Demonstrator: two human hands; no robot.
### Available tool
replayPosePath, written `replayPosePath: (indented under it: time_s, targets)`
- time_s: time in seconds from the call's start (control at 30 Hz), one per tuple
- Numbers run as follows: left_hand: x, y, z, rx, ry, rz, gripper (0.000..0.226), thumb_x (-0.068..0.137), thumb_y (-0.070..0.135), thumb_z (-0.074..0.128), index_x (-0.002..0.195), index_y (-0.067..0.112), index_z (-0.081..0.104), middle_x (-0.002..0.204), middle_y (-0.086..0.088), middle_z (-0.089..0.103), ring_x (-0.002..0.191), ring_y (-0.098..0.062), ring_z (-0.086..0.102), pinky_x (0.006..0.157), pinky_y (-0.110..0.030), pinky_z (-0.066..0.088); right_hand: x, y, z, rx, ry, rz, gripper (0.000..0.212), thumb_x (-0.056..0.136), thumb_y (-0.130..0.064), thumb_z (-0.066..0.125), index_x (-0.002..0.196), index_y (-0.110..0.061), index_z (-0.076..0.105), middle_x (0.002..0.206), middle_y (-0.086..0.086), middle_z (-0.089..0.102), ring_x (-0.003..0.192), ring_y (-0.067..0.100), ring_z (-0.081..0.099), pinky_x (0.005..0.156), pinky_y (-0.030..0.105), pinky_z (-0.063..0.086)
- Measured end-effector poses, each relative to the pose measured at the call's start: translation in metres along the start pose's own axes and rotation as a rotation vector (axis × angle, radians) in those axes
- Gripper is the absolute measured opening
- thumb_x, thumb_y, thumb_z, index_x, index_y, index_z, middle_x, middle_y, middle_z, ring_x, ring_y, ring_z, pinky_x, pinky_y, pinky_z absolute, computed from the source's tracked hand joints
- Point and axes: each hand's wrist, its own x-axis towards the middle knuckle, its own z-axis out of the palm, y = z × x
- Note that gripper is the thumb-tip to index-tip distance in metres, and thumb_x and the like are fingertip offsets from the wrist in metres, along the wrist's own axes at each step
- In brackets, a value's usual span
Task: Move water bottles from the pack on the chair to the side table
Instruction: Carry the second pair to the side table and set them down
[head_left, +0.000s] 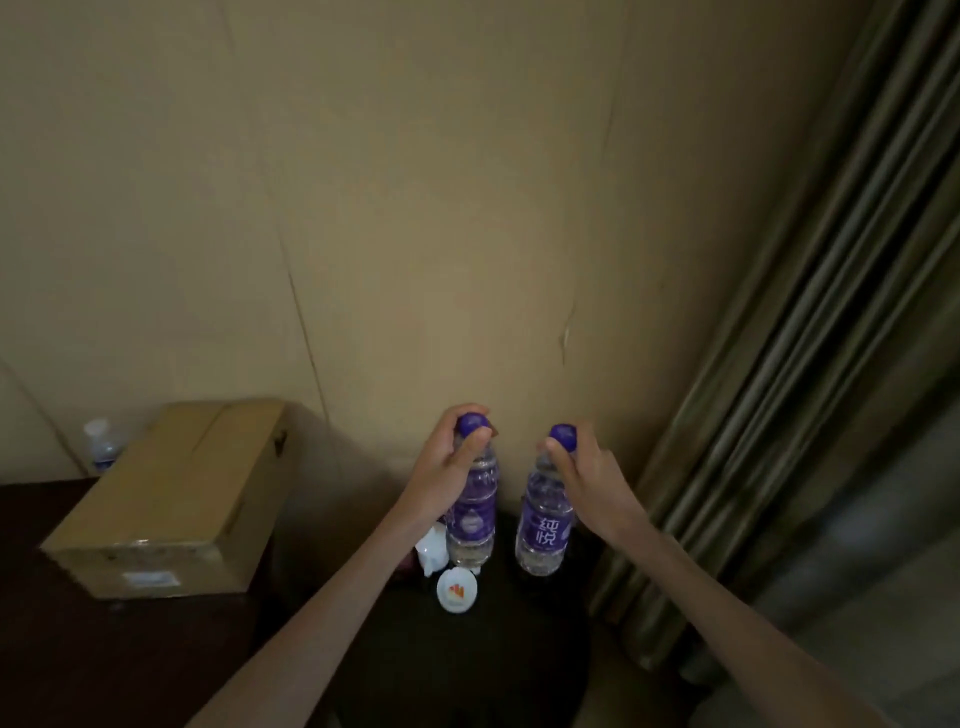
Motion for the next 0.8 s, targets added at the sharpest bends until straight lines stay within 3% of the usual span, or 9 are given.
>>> replayPosePath:
  time_s: [0.13, 0.27, 0.37, 0.57, 0.7, 0.8]
  targets:
    - [0.067, -0.034, 0.009, -0.023, 0.034, -0.021, 0.025, 0.096, 0.019, 0.053, 0.120, 0.011, 0.052, 0.103, -0.002, 0.065, 0.089, -0.004, 0.064, 0.082, -0.026, 0.054, 0.077, 0.027, 0.009, -0.009, 0.000, -0.101, 0.022, 0.097, -0.048, 0.038, 0.106, -0.028, 0.041, 0.083, -0.011, 0.059, 0.071, -0.007, 0.062, 0.056, 0.009, 0.046]
    - [0.123, -0.071, 0.019, 0.007, 0.114, -0.052, 0.024, 0.096, 0.020, 0.054, 0.118, 0.009, 0.053, 0.105, -0.007, 0.065, 0.100, -0.023, 0.063, 0.091, -0.042, 0.051, 0.147, 0.058, 0.031, 0.002, -0.056, -0.141, 0.024, 0.094, -0.053, 0.036, 0.107, -0.032, 0.036, 0.084, -0.010, 0.058, 0.070, 0.001, 0.059, 0.057, 0.020, 0.045]
    - [0.167, -0.094, 0.022, 0.045, 0.127, -0.065, 0.021, 0.095, 0.018, 0.055, 0.115, 0.010, 0.054, 0.103, -0.004, 0.064, 0.101, -0.023, 0.062, 0.093, -0.046, 0.049, 0.192, 0.080, 0.045, -0.009, -0.127, -0.177, 0.031, 0.090, -0.060, 0.031, 0.108, -0.035, 0.034, 0.084, -0.008, 0.060, 0.070, 0.006, 0.061, 0.059, 0.023, 0.049]
    - [0.227, -0.140, 0.025, 0.086, 0.129, -0.125, 0.033, 0.090, 0.025, 0.055, 0.117, 0.007, 0.052, 0.105, -0.003, 0.063, 0.102, -0.024, 0.063, 0.091, -0.041, 0.052, 0.247, 0.128, 0.077, -0.015, -0.236, -0.133, 0.028, 0.096, -0.041, 0.043, 0.117, -0.022, 0.040, 0.093, -0.001, 0.063, 0.073, 0.011, 0.064, 0.061, 0.024, 0.053]
    - [0.250, -0.190, 0.025, 0.101, 0.125, -0.160, 0.023, 0.094, 0.010, 0.057, 0.116, 0.006, 0.053, 0.103, 0.000, 0.065, 0.098, -0.014, 0.064, 0.086, -0.027, 0.053, 0.265, 0.160, 0.107, -0.026, -0.277, -0.096, 0.029, 0.096, -0.040, 0.044, 0.118, -0.021, 0.040, 0.094, 0.002, 0.064, 0.076, 0.016, 0.064, 0.068, 0.035, 0.057]
    - [0.257, -0.234, 0.024, 0.093, 0.103, -0.181, 0.023, 0.089, 0.004, 0.063, 0.111, 0.010, 0.056, 0.103, 0.000, 0.066, 0.098, -0.015, 0.064, 0.086, -0.029, 0.053, 0.274, 0.189, 0.134, -0.023, -0.248, -0.078, 0.027, 0.096, -0.037, 0.046, 0.116, -0.019, 0.041, 0.097, 0.004, 0.064, 0.079, 0.017, 0.063, 0.068, 0.030, 0.052]
